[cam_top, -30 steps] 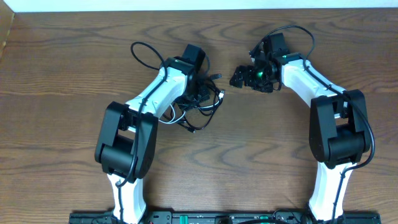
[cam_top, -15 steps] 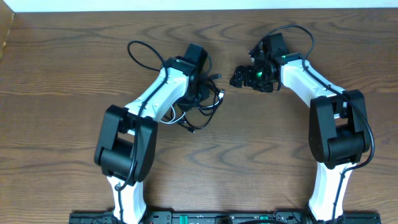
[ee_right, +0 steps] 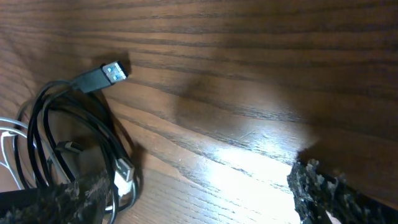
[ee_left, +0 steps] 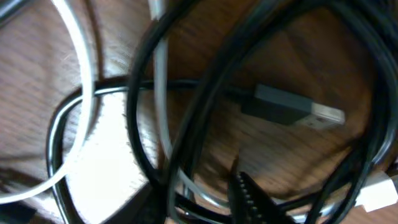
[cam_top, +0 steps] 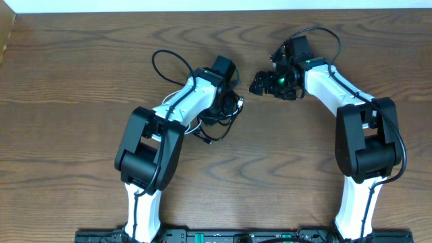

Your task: Untangle cables

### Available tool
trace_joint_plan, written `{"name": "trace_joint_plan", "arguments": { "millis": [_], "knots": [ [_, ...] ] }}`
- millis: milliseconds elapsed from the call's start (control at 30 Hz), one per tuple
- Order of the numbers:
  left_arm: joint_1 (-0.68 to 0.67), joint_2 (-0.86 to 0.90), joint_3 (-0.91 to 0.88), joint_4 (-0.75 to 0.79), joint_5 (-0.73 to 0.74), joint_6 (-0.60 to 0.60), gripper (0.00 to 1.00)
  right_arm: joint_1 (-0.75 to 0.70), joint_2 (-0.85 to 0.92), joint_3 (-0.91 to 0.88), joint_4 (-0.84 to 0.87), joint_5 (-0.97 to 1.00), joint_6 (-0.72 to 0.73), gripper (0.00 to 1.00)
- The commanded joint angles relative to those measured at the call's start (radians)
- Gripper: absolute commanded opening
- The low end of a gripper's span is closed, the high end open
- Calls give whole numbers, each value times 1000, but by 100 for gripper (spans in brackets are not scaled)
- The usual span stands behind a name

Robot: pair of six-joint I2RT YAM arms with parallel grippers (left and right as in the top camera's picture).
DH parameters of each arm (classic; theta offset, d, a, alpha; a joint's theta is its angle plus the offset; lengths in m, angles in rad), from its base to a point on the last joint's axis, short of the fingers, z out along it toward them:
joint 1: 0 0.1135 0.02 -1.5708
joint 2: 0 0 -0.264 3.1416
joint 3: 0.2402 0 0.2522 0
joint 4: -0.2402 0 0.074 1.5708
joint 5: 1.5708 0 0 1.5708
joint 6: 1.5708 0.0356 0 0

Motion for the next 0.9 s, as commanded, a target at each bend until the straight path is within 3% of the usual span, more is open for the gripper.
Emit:
{"name": "trace_joint_plan", "arguments": {
  "millis": [0, 167, 367, 567, 700, 867],
  "knots": [
    [11, 19, -1, 1, -30, 5, 21, 3, 60, -37, -21, 79, -5, 91],
    [28, -17, 13, 0, -30, 50, 8, 3, 60, -37, -21, 79, -5, 91],
    [32, -128, 17, 15, -30, 152, 8, 3, 60, -37, -17, 41, -10, 91],
    [32, -266, 17, 48, -29, 379, 8, 2, 31, -27, 2, -210, -130, 88],
    [32, -351, 17, 90, -29, 492, 7, 3, -51, -27, 3, -269, -175, 88],
    [32, -416, 17, 133, 2, 547, 8, 7, -185, -27, -1, -271, -189, 92]
  ]
}}
